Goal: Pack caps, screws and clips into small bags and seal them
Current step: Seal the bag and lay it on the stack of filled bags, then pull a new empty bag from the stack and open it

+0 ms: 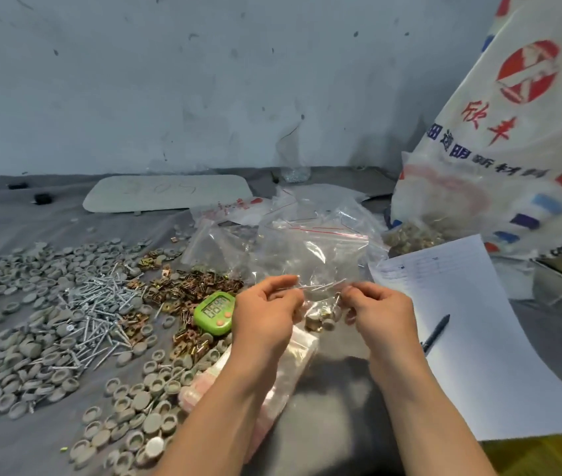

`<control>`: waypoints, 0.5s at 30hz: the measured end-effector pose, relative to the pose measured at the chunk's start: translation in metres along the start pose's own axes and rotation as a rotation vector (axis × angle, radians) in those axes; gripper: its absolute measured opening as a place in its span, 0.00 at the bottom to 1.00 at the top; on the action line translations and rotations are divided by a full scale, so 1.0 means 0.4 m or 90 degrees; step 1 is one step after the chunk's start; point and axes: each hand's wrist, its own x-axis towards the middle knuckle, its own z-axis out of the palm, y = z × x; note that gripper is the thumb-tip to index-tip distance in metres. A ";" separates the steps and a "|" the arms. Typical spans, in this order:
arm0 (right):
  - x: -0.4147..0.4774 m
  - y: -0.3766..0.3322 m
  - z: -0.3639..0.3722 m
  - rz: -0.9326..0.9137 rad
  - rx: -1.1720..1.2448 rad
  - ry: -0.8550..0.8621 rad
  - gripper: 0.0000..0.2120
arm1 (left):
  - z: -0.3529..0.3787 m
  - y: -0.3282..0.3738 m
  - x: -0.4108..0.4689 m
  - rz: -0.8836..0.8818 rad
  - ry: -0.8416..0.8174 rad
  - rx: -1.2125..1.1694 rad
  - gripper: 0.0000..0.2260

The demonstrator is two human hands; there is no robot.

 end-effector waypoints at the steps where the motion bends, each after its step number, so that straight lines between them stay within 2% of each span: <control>1: 0.031 -0.003 0.002 0.011 0.026 0.039 0.09 | 0.020 -0.002 0.019 0.006 -0.031 0.019 0.13; 2: 0.062 -0.007 0.005 0.013 0.038 0.079 0.07 | 0.036 -0.007 0.039 0.032 -0.068 0.103 0.17; 4: 0.106 -0.012 0.019 -0.024 -0.017 0.150 0.06 | 0.058 -0.019 0.064 0.141 -0.131 0.383 0.26; 7: 0.125 -0.001 0.035 -0.081 -0.130 0.221 0.16 | 0.079 -0.039 0.074 0.313 -0.225 0.643 0.30; 9: 0.121 0.012 0.044 -0.095 -0.165 0.198 0.15 | 0.095 -0.056 0.081 0.334 -0.318 0.836 0.24; 11: 0.116 0.024 0.056 -0.084 -0.218 0.111 0.13 | 0.106 -0.070 0.095 0.297 -0.369 1.024 0.29; 13: 0.114 0.029 0.060 -0.056 -0.246 0.046 0.12 | 0.106 -0.076 0.107 0.291 -0.388 1.107 0.36; 15: 0.109 0.030 0.058 -0.040 -0.226 0.028 0.13 | 0.098 -0.078 0.112 0.312 -0.393 1.111 0.36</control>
